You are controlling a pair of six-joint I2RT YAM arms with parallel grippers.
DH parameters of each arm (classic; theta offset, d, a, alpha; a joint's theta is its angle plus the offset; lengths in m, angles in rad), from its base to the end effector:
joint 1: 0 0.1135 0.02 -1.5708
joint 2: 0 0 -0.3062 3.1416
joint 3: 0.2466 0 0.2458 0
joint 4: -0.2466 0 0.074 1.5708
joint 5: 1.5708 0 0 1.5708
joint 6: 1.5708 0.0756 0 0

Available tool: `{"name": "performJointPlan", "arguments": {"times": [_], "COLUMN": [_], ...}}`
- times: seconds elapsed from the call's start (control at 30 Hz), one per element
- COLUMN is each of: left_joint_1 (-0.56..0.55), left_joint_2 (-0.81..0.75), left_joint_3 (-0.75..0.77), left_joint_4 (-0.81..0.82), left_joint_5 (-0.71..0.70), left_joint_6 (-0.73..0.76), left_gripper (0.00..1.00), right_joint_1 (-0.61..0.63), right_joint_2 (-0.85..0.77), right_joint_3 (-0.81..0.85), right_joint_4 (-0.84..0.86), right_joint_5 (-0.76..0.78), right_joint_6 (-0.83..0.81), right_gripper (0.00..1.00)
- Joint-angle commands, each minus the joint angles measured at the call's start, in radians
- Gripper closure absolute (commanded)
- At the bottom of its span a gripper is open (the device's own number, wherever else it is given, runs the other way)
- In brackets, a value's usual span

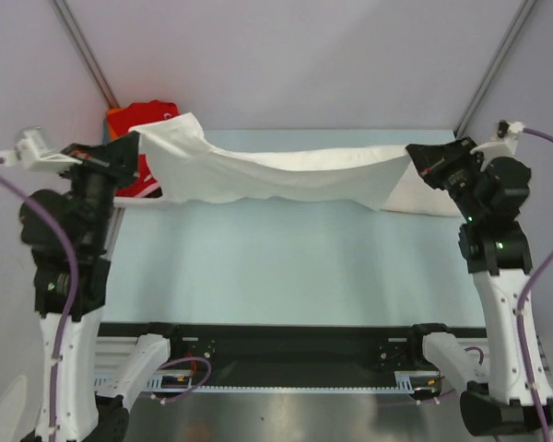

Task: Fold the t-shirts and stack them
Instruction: Flatten the tshirt out

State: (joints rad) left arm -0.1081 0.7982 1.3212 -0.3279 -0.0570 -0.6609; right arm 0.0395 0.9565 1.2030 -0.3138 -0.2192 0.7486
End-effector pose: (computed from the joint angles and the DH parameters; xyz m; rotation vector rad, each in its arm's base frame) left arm 0.1292 -0.0097 0.5328 -0.4292 1.3349 -0.6026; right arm 0.2067 0.0246 0.4701 0.4227 1.6413 0.7765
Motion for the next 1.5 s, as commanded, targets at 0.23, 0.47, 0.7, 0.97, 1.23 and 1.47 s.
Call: {"name": "performJointPlan", "arguments": {"times": [0.23,0.47,0.7,0.97,1.23,1.47], "left_joint_1": [0.008,0.007,0.007,0.008,0.013,0.105], "left_joint_2": [-0.088,0.039,0.173,0.312,0.702,1.064], "left_joint_3": [0.482,0.699,0.548,0.102,0.603,1.288], "left_joint_4": [-0.129,-0.217,-0.166,0.151,0.121,0.019], "left_joint_5": [-0.043,-0.011,-0.046,-0.011,-0.001,0.213], "left_joint_6": [0.098,0.084,0.076,-0.022,0.012,-0.142], "left_gripper": [1.00,1.00,1.00,1.00,1.00,1.00], "right_joint_1": [-0.004,-0.003,-0.003,-0.010,-0.150,-0.173], "right_joint_2": [-0.234,-0.199,-0.113,0.077,0.434,0.711], "right_joint_3": [0.289,0.475,0.365,0.110,0.429,0.918], "right_joint_4": [-0.136,-0.231,-0.226,-0.009,0.093,0.030], "right_joint_5": [-0.017,0.026,0.057,0.003,-0.224,-0.296], "right_joint_6": [-0.097,-0.127,-0.104,-0.012,0.133,0.195], "right_gripper": [1.00,1.00,1.00,1.00,1.00,1.00]}}
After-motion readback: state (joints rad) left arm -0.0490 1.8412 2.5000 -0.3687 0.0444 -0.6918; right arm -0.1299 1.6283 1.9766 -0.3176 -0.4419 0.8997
